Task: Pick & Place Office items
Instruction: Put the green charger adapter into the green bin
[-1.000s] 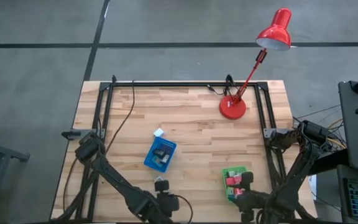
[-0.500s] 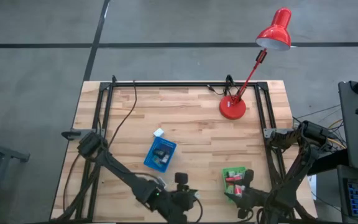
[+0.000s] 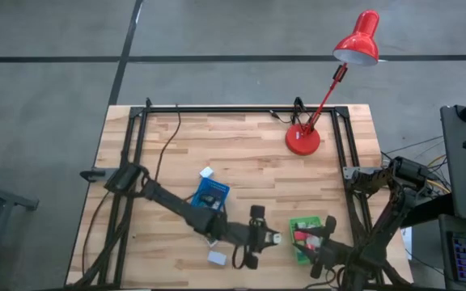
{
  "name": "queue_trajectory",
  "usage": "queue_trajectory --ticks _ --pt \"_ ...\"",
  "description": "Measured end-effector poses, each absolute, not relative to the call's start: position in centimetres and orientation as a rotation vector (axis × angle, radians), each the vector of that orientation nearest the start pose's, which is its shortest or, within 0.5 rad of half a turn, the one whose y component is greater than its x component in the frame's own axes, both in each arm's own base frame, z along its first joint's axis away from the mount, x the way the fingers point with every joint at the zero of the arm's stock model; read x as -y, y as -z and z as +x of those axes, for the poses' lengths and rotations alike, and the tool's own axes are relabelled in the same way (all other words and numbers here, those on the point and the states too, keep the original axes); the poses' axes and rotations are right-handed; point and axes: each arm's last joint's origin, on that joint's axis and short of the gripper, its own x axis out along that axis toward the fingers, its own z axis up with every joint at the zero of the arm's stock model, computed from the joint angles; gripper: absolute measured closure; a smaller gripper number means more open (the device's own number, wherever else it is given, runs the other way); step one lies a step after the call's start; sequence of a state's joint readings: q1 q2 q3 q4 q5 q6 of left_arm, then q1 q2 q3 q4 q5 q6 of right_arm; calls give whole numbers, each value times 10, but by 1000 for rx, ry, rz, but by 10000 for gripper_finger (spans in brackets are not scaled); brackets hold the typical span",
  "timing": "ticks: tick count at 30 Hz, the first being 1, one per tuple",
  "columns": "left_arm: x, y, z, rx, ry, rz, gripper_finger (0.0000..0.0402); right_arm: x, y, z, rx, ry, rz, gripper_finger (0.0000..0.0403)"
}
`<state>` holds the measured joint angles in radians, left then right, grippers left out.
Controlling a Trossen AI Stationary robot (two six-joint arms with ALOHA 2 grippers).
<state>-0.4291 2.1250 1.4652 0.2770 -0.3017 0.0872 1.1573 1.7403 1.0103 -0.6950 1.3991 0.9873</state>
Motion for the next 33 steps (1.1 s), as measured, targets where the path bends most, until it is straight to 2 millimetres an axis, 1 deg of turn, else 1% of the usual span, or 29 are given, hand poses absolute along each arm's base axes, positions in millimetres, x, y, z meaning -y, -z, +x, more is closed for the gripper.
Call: queue_trajectory --ticks 4,9,12,15,23,30,33 --pt "169 -181 442 -277 187 189 280 -260 -180 143 -183 364 -431 170" --pt "146 -178 445 -149 253 129 280 -256 -191 141 -157 372 -418 170" --pt "136 -178 449 -125 297 110 280 -254 -198 140 -153 372 -416 170" --pt "132 -177 459 -116 332 100 280 -253 -204 140 -132 379 -423 170" --pt "132 -168 492 -152 397 107 280 -250 -216 136 -102 382 -418 170" --pt "124 -151 518 -154 425 90 280 -249 -222 134 -84 384 -431 170" --pt "119 -139 530 -164 434 70 280 -250 -224 134 -85 384 -433 170"
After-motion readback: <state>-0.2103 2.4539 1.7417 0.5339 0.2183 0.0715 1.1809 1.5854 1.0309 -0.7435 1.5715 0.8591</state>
